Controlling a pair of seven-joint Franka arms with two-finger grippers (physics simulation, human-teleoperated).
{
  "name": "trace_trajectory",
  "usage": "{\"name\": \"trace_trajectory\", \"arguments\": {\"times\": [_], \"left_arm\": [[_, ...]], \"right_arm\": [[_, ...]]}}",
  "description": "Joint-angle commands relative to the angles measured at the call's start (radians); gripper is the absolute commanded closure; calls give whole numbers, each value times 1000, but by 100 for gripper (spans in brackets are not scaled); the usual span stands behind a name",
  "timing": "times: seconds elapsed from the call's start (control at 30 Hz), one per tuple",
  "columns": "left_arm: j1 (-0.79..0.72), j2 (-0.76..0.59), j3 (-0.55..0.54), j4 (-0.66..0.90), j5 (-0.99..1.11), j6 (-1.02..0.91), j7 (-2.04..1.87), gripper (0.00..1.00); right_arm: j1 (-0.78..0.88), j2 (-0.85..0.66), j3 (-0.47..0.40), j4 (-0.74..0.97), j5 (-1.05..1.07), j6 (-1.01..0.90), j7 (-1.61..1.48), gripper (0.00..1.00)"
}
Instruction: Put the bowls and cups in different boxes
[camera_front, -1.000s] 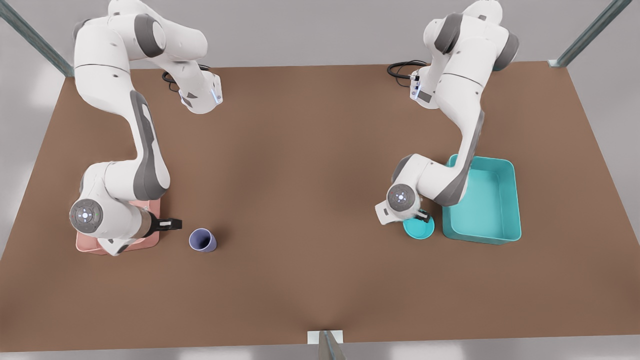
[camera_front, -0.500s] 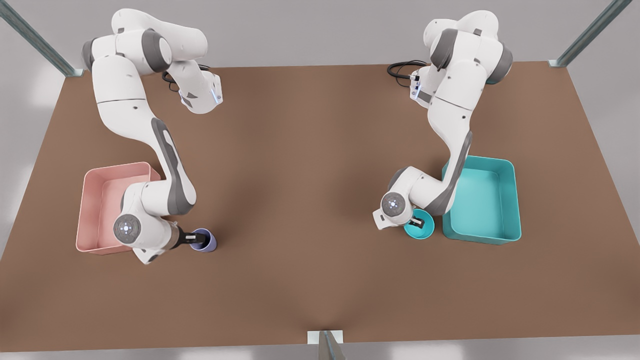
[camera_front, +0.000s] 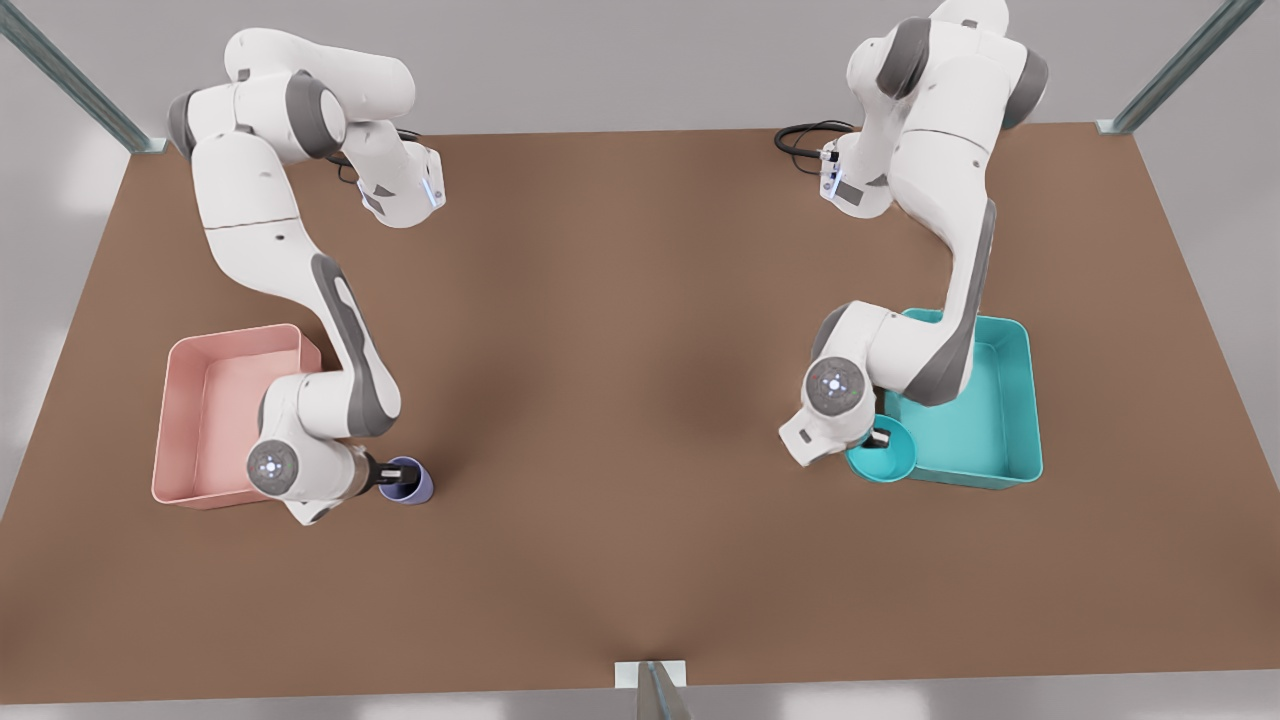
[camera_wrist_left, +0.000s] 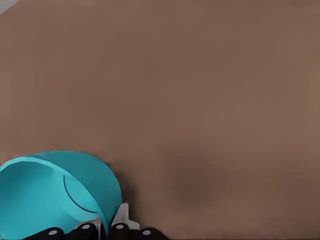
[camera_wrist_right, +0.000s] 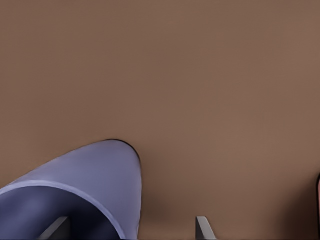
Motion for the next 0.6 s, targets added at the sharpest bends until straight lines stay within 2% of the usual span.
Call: {"name": "trace_trajectory", "arguments": {"times": [0.0,0.07,0.1,0.17,0.2,0.37,0.5,0.53,0.57], "left_arm": [[23,-60,69,16,-108,-254,-22,79],[69,-72,190,-1,-172,-236,35,79],[75,-72,204,-42,-172,-193,54,79],[94,-72,227,-172,-172,-50,57,79],[100,-74,235,-258,-172,52,57,79],[117,-60,242,-392,-175,224,72,79],[121,-23,241,-426,-174,261,73,79],[121,-23,241,-426,-174,261,75,71],[123,-14,241,-426,-174,264,75,71]], "right_arm": [[-1,10,1,3,1,7,12,11],[0,15,1,5,1,7,13,43],[0,15,1,8,0,3,15,52],[0,10,1,16,0,-3,16,78],[0,8,1,26,1,-8,16,79],[-10,-31,1,65,1,-42,-16,79],[-148,-278,-4,-1,29,-286,-350,79],[-197,-338,-10,-47,18,-289,-425,79],[-245,-378,-13,-86,13,-289,-488,79]]}}
